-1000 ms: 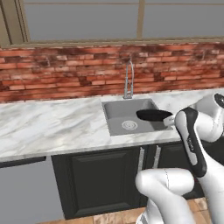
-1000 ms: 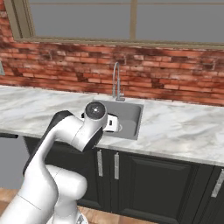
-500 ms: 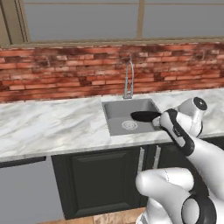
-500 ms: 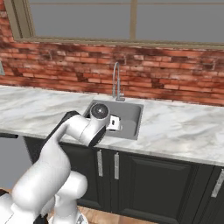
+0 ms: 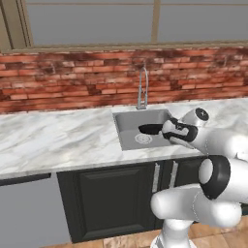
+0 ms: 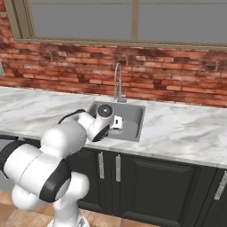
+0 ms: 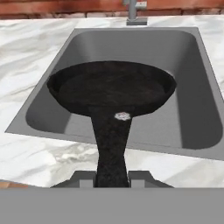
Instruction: Move the pot and pan from the stove into the sink.
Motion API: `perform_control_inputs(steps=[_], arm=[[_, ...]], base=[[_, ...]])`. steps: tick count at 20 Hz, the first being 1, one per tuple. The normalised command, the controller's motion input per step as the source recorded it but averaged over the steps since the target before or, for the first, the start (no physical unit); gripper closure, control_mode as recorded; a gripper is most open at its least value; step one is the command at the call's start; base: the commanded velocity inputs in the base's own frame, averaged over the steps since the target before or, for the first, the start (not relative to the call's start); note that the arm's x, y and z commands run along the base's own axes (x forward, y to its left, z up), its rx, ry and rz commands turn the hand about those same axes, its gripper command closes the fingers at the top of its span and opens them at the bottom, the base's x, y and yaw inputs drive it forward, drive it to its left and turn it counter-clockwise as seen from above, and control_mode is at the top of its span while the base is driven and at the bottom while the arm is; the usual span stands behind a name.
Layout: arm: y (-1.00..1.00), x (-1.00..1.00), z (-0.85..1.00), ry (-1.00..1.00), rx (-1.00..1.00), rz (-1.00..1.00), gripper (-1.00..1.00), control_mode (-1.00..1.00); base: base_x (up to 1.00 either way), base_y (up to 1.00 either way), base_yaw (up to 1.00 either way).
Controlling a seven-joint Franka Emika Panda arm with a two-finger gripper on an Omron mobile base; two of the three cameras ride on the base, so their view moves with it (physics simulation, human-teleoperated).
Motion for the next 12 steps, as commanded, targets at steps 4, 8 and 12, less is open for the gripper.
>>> perform_control_inputs(steps=[4, 8, 12], arm=[[-0.2, 0.56, -0.13, 0.14, 0.01, 0.12, 1.0, -1.0], [-0.06, 0.05, -0.01, 0.01, 0.0, 0.0, 1.0, -1.0], [-0.3, 0.11, -0.09, 0.02, 0.04, 0.15, 1.0, -1.0]], base=[[0.0, 0.0, 0.0], [0.0, 0.0, 0.0], [0.0, 0.0, 0.0]])
